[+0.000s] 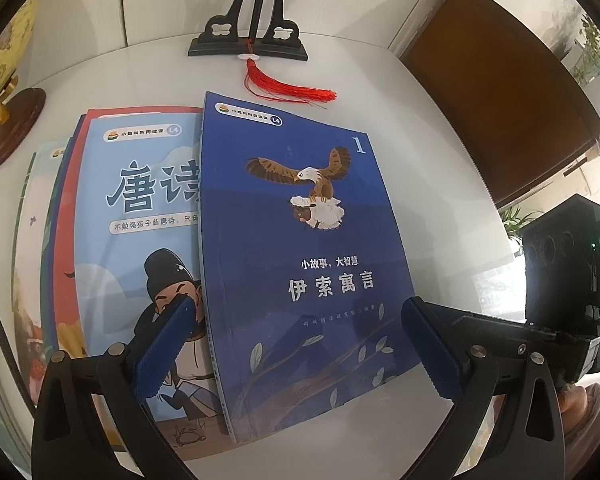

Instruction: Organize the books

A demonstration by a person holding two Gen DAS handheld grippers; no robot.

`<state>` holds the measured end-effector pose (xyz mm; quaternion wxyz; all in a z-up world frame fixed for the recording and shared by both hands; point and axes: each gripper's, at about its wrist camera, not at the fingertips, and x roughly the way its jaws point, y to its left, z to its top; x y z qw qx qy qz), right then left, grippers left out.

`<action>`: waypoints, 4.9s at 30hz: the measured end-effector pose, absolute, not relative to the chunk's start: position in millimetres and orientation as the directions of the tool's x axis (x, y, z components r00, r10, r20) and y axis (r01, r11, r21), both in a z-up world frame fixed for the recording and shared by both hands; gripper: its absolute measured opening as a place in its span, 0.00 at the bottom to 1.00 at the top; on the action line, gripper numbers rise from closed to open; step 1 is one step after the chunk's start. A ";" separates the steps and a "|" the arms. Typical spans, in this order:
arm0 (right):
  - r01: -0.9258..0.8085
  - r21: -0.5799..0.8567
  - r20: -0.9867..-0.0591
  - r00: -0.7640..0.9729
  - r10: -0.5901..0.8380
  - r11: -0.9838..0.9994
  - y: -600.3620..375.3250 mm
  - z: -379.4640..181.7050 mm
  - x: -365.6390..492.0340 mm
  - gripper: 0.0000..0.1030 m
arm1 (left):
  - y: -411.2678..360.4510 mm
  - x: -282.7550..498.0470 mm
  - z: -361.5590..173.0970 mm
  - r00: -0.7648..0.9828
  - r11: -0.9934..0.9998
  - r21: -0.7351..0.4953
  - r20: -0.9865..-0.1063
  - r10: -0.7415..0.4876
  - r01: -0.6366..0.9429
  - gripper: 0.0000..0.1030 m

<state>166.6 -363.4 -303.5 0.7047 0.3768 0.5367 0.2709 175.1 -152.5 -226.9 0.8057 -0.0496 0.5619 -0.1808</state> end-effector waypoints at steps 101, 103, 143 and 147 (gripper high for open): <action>0.002 0.815 -0.559 0.268 0.785 0.580 -362.4 -300.1 166.8 1.00 | -153.2 172.4 -226.6 0.309 0.927 -0.280 -0.884 -0.350 0.250 0.99; 0.001 0.816 -0.558 0.264 0.786 0.579 -362.4 -300.1 167.4 1.00 | -153.1 172.9 -226.5 0.307 0.926 -0.280 -0.885 -0.351 0.252 0.99; 0.043 0.832 -0.547 0.235 0.804 0.553 -366.4 -302.6 172.4 1.00 | -161.4 174.7 -227.1 0.276 0.932 -0.229 -0.911 -0.306 0.280 0.99; 0.041 0.832 -0.547 0.234 0.804 0.554 -366.5 -303.1 172.2 1.00 | -161.3 174.9 -227.3 0.277 0.933 -0.228 -0.911 -0.306 0.279 0.99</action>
